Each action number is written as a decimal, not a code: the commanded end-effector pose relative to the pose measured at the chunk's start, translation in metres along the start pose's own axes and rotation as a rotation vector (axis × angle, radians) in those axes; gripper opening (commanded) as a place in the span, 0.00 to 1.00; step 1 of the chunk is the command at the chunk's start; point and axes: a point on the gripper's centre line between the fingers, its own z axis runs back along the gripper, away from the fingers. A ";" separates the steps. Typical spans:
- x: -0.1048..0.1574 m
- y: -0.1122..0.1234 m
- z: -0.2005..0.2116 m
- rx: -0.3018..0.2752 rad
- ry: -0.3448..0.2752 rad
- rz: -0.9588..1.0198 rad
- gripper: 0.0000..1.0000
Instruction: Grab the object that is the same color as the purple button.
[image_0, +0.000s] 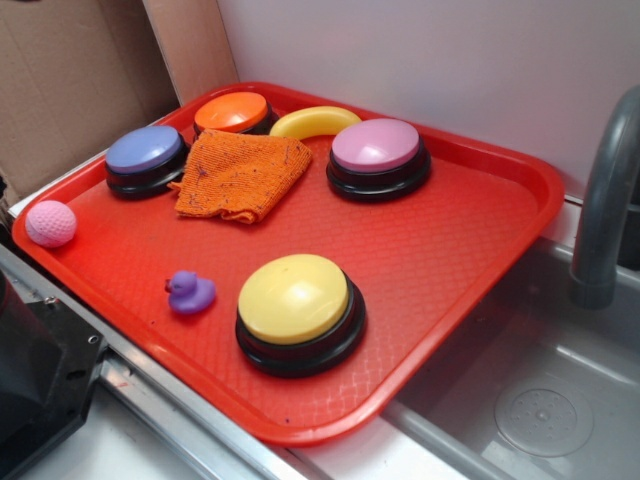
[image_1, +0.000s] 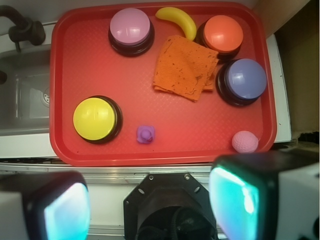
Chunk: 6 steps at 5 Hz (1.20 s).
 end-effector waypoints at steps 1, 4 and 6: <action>0.000 0.000 0.000 0.000 0.000 0.000 1.00; 0.019 -0.003 -0.050 -0.040 -0.008 -0.459 1.00; 0.018 -0.002 -0.115 -0.086 0.026 -0.621 1.00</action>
